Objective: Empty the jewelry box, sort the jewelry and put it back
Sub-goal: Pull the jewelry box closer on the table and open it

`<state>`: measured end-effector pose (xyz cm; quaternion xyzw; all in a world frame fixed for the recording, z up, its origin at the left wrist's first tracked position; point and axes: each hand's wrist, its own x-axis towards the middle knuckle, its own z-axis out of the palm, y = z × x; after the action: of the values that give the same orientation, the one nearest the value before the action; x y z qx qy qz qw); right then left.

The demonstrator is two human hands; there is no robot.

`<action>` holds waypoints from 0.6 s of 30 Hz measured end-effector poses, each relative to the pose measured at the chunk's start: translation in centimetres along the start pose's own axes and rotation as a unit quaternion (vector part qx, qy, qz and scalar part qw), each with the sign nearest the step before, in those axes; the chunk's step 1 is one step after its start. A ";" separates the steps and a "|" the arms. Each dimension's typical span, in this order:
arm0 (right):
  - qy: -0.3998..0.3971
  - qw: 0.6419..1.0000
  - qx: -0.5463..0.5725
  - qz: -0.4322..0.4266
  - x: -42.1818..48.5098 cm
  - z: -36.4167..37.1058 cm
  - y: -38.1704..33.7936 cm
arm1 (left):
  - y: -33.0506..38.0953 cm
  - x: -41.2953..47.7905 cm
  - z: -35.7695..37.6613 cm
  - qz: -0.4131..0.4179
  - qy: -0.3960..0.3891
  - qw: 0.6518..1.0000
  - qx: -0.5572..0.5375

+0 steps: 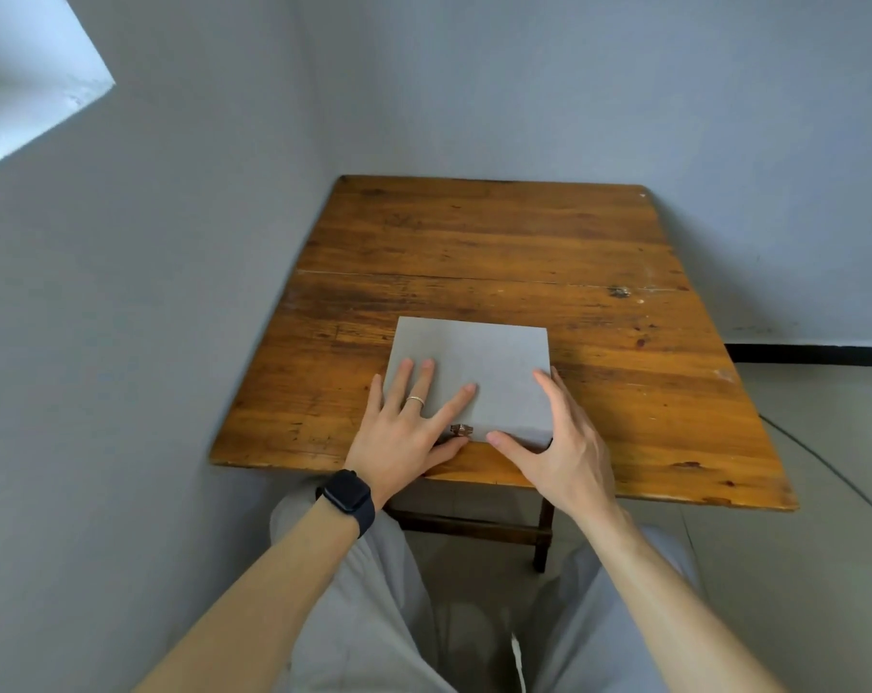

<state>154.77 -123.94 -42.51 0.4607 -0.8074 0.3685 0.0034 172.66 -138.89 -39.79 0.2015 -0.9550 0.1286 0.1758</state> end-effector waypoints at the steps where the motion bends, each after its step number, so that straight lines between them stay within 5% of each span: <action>1: -0.001 1.000 0.000 0.000 0.0 0.0 0.0 | -0.2 0.1 0.0 0.012 0.006 1.000 0.010; 18: 0.000 1.000 -0.006 -0.005 -0.2 0.0 -0.1 | 0.0 1.3 -1.8 0.168 -0.009 0.961 0.219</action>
<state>154.97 -123.83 -42.47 0.4646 -0.8071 0.3641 0.0080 172.00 -138.74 -37.69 0.0732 -0.9252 0.3601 0.0943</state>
